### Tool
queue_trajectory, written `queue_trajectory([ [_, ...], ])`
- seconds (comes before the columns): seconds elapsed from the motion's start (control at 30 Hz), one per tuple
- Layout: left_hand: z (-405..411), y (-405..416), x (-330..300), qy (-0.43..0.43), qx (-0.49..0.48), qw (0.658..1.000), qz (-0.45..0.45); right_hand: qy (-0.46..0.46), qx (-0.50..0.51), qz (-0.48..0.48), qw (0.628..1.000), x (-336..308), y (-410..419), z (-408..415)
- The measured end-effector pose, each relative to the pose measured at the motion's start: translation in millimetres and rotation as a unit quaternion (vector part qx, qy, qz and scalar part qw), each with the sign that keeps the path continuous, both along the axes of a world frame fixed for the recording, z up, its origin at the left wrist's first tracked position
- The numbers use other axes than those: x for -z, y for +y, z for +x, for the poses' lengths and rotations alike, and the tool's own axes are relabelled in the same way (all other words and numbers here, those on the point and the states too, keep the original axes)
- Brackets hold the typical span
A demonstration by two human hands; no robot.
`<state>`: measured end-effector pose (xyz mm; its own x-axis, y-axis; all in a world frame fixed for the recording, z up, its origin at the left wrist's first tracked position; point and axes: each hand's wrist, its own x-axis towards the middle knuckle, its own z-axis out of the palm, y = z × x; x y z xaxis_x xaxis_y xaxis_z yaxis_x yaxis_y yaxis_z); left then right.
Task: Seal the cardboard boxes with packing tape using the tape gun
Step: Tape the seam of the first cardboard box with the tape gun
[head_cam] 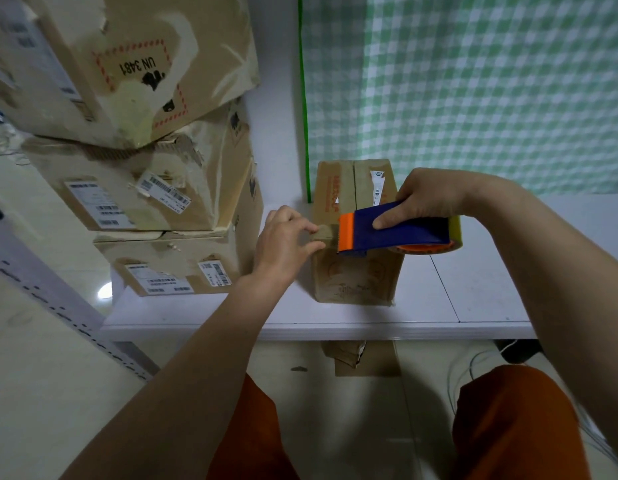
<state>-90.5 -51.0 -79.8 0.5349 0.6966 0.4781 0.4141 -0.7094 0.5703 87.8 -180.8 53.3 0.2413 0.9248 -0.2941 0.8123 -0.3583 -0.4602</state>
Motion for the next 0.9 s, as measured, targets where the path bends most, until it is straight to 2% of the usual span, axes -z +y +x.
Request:
queue_trajectory([
  [0.07,7.3,-4.4,-3.6,0.030,0.032,0.998,0.043,-0.008,0.003,-0.004,1.000,-0.7,0.0,1.5],
  [0.17,14.2,-6.4,-0.7,0.035,0.057,0.997,0.043,-0.009,0.013,-0.001,1.000,0.7,-2.6,2.7],
  [0.27,13.1,-5.5,3.6,0.014,0.038,0.999,0.036,-0.008,0.026,-0.003,1.000,6.4,-4.0,5.2],
  [0.47,4.1,-3.8,8.4,0.013,0.015,0.999,0.039,-0.075,0.075,-0.045,0.993,3.0,-18.1,33.4],
  [0.63,9.1,-13.7,6.7,0.029,-0.036,0.999,0.024,-0.067,0.084,-0.037,0.994,9.3,-27.4,47.6],
  [0.73,16.7,-20.0,4.0,0.047,-0.045,0.996,0.066,-0.064,0.083,-0.022,0.994,10.8,-27.8,48.6],
  [0.8,25.4,-27.1,2.5,0.049,-0.018,0.992,0.111,-0.062,0.083,-0.018,0.994,11.6,-29.3,50.1],
  [0.9,41.9,-38.4,3.5,0.007,0.034,0.990,0.133,-0.058,0.082,-0.013,0.995,11.2,-32.0,52.2],
])
